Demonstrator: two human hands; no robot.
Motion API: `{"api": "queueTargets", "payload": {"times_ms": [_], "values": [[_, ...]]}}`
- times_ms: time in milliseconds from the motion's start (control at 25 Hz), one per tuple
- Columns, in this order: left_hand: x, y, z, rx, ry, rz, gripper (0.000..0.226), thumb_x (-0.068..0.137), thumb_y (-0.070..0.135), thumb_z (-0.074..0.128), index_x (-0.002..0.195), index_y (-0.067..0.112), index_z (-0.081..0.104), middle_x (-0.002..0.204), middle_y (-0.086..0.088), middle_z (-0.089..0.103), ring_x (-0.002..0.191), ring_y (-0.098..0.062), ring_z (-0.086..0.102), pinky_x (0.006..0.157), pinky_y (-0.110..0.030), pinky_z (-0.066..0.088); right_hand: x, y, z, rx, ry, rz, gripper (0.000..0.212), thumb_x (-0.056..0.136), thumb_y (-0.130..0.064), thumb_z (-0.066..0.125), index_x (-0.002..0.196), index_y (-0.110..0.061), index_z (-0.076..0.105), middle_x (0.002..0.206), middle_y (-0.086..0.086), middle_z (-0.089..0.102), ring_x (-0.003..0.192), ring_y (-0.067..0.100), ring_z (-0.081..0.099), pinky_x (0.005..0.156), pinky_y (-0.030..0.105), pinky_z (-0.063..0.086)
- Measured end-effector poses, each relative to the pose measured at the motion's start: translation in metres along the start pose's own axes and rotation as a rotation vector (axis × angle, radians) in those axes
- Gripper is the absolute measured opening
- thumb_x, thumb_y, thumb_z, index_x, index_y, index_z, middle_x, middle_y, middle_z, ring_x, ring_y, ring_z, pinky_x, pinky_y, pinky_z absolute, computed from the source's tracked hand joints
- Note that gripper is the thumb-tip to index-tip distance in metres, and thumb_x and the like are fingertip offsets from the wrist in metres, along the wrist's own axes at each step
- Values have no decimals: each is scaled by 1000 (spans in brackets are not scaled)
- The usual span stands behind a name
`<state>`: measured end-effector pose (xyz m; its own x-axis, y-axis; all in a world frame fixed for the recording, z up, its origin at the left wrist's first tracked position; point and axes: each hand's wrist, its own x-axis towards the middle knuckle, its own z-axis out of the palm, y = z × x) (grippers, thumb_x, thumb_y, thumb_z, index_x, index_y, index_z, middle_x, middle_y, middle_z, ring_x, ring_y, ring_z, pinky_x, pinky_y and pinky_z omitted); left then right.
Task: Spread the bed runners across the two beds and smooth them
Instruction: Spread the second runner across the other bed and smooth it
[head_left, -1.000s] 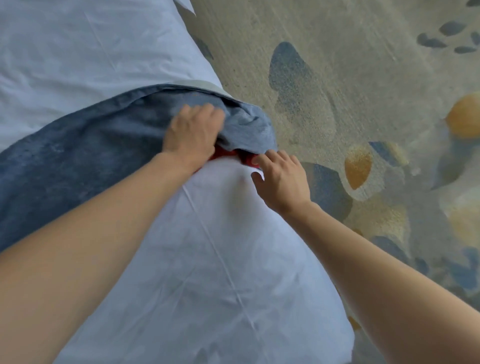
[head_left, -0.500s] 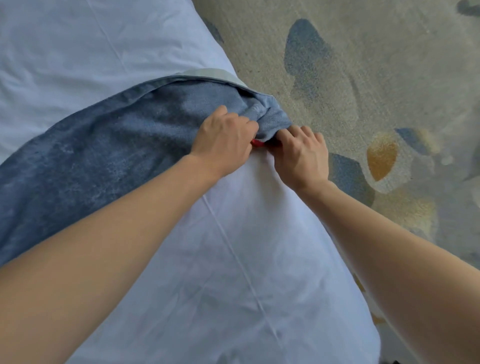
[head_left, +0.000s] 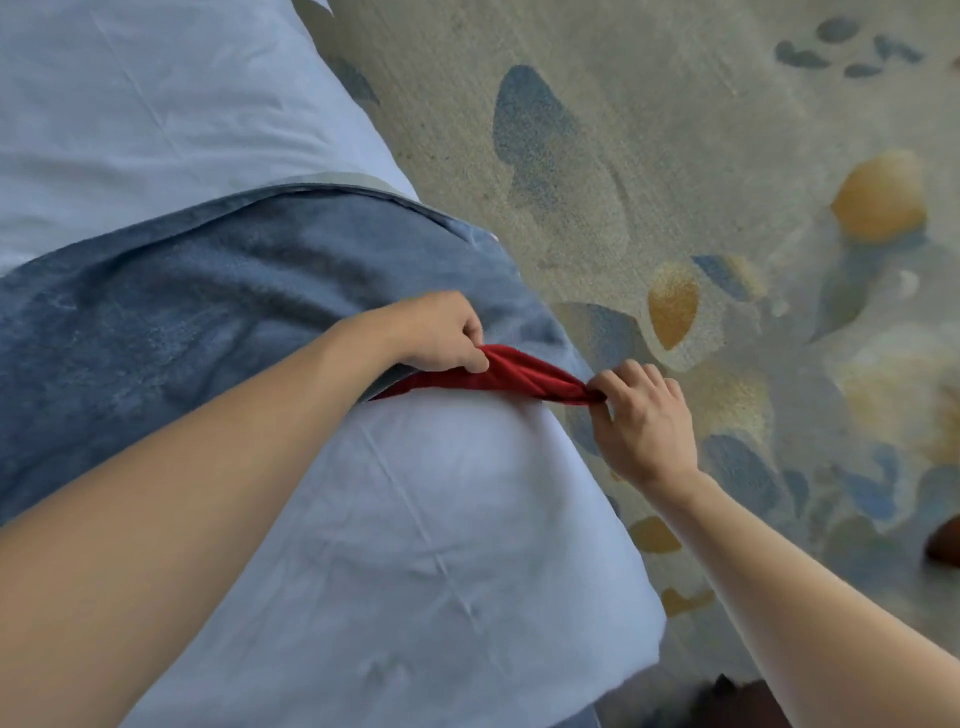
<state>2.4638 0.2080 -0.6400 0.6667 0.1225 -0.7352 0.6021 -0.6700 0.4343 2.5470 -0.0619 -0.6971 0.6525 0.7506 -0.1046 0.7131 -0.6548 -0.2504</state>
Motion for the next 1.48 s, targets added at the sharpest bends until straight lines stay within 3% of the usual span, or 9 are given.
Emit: {"api": "queueTargets", "payload": {"times_ms": [160,320,720,880,1040,1120,1240,1360,1480], "values": [[10,6,41,387,496,-5,8,85,21,59,89,27,60,94,2,64,94,-25,59,87,-36,41,-14,-20,6,46,11,-23,19,80,-19,66,98,-14,65,93,6,60,85,32,56,71,40,42],[-3,12,60,723,762,250,21,74,3,64,80,20,53,72,-2,57,67,-26,58,64,-34,38,-10,-62,15,107,36,-190,20,77,-22,72,95,-15,66,88,4,59,83,31,57,70,42,45],[-20,-15,58,1020,668,291,11,79,16,60,72,23,61,72,2,57,77,-23,52,72,-36,30,43,-71,40,24,131,-170,6,84,-20,63,82,-18,68,80,2,62,81,32,59,70,40,38],[-29,14,27,432,346,195,11,83,31,66,76,25,70,71,15,61,89,-10,53,95,-36,31,25,-53,-2,122,150,-172,5,80,-20,62,83,-20,66,82,-1,61,82,28,54,69,40,38],[-29,33,1,-50,-126,43,6,75,30,78,72,28,73,68,19,65,76,-6,59,82,-27,43,6,-44,-33,181,101,-198,5,76,-20,65,80,-22,63,82,-5,59,81,22,51,71,38,38],[-17,31,13,135,-14,23,9,80,31,74,73,29,69,76,16,66,85,-10,60,91,-31,36,6,-45,-24,142,80,-136,3,78,-20,63,81,-20,61,82,-2,59,80,26,54,70,38,38],[-5,16,43,507,415,26,10,88,27,62,80,30,61,91,8,64,94,-19,59,94,-37,31,0,-54,-2,118,105,-135,9,80,-18,67,83,-16,59,82,3,56,77,29,53,67,41,39],[-9,3,67,754,742,100,17,78,11,67,78,24,57,68,2,62,64,-23,61,72,-35,40,-10,-71,20,91,47,-232,16,77,-20,71,91,-15,65,85,3,59,79,30,56,66,41,40],[-22,-8,86,834,768,267,16,74,17,70,74,21,55,65,-1,58,58,-23,57,63,-35,40,4,-77,34,89,14,-191,18,80,-23,66,96,-16,68,90,3,62,83,30,58,67,43,44]]}}
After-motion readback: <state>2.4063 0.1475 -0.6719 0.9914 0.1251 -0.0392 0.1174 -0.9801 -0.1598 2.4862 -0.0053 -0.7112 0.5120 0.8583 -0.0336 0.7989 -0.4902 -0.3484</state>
